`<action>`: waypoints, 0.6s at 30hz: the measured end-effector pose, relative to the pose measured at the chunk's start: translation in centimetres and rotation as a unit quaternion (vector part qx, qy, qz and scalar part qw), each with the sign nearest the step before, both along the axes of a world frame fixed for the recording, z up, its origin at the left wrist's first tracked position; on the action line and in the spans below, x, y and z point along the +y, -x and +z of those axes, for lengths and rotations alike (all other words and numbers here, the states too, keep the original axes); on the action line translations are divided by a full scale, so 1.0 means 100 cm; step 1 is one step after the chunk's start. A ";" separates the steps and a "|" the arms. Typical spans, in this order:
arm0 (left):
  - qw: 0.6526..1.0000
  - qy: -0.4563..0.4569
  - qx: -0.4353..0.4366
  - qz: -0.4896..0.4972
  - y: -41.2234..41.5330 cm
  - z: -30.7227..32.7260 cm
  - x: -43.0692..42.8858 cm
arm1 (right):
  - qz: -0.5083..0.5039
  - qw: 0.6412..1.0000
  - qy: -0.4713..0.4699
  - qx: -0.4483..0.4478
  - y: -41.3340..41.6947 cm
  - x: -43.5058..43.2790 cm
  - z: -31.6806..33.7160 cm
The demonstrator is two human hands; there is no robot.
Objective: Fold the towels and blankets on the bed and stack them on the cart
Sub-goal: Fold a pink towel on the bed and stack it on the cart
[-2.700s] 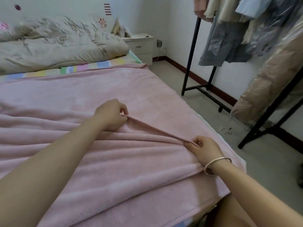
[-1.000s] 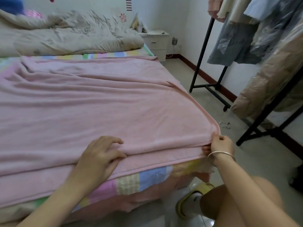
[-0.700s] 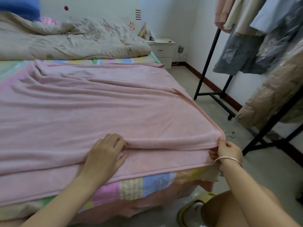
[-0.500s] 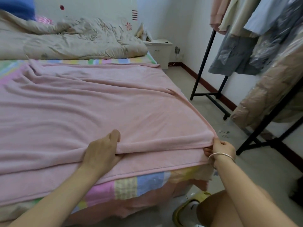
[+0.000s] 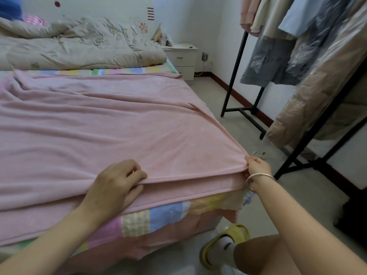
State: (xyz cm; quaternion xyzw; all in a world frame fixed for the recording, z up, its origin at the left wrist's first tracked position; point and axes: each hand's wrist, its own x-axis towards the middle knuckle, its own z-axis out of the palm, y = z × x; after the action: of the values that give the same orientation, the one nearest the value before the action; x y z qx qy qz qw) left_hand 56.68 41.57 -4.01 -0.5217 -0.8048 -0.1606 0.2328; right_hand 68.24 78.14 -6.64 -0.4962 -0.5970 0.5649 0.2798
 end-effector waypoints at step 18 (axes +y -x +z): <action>0.982 0.157 -0.089 -0.057 -0.018 -0.019 0.005 | 0.052 0.976 -0.170 -0.122 -0.042 0.005 -0.042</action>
State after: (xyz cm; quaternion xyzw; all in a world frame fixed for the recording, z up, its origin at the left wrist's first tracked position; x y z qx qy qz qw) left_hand 58.45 42.07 -5.92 -0.5802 -0.8068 -0.0907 0.0656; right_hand 72.43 78.61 -10.88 -0.4751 -0.7389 0.4042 0.2550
